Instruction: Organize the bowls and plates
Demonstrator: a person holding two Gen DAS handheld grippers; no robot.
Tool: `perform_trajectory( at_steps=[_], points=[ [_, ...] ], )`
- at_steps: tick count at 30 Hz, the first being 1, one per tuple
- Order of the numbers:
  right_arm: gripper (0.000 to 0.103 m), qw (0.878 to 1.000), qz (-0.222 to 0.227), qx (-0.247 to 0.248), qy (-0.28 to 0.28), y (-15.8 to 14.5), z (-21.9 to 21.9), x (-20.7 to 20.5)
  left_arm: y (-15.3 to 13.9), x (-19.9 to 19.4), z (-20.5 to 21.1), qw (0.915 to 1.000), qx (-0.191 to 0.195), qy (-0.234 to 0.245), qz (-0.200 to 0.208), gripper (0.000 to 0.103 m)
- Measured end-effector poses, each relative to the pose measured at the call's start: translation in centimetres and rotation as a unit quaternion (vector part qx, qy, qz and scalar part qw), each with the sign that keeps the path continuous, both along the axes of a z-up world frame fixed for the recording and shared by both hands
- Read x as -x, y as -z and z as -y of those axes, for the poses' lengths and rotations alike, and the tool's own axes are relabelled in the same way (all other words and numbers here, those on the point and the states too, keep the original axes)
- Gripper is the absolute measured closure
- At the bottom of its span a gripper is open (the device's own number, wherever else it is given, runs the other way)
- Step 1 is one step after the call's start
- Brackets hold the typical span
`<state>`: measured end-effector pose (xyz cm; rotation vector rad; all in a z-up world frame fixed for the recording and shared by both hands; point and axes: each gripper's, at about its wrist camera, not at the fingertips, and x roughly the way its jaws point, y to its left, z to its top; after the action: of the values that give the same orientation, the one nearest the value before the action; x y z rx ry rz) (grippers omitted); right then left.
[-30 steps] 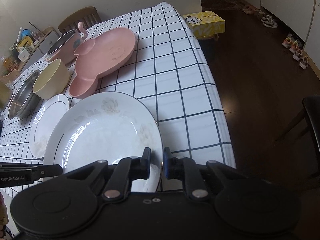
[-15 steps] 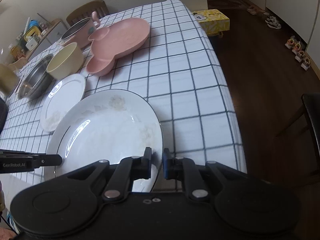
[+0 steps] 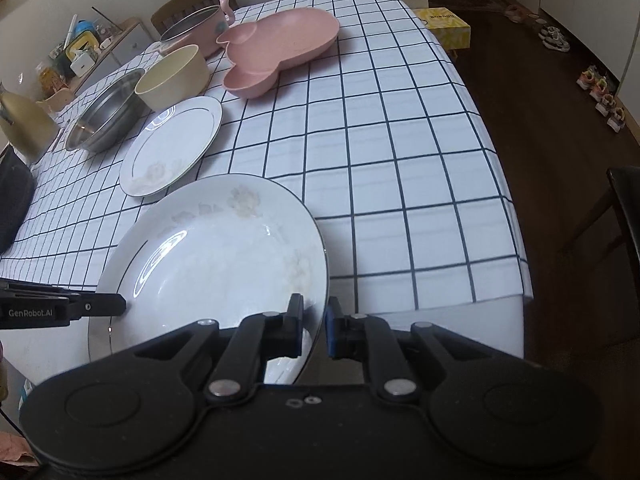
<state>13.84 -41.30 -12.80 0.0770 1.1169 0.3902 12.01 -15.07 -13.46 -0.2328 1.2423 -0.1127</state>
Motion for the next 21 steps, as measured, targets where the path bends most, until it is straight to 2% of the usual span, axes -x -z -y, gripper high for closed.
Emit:
perform_trajectory(
  at_steps=[11, 15, 21],
  points=[
    [0.09, 1.0, -0.007, 0.012, 0.023, 0.6, -0.4, 1.2, -0.1, 0.4, 0.2, 0.9998, -0.011, 0.013, 0.008, 0.089],
    [0.083, 1.0, 0.005, 0.02, 0.022, -0.1, -0.7, 1.2, -0.2, 0.5, -0.1, 0.9999, -0.007, 0.01, 0.008, 0.089],
    [0.081, 0.999, 0.023, 0.031, 0.026, -1.5, -0.5, 1.0, -1.2, 0.7, -0.3, 0.9993, -0.025, 0.008, 0.025, 0.089]
  ],
)
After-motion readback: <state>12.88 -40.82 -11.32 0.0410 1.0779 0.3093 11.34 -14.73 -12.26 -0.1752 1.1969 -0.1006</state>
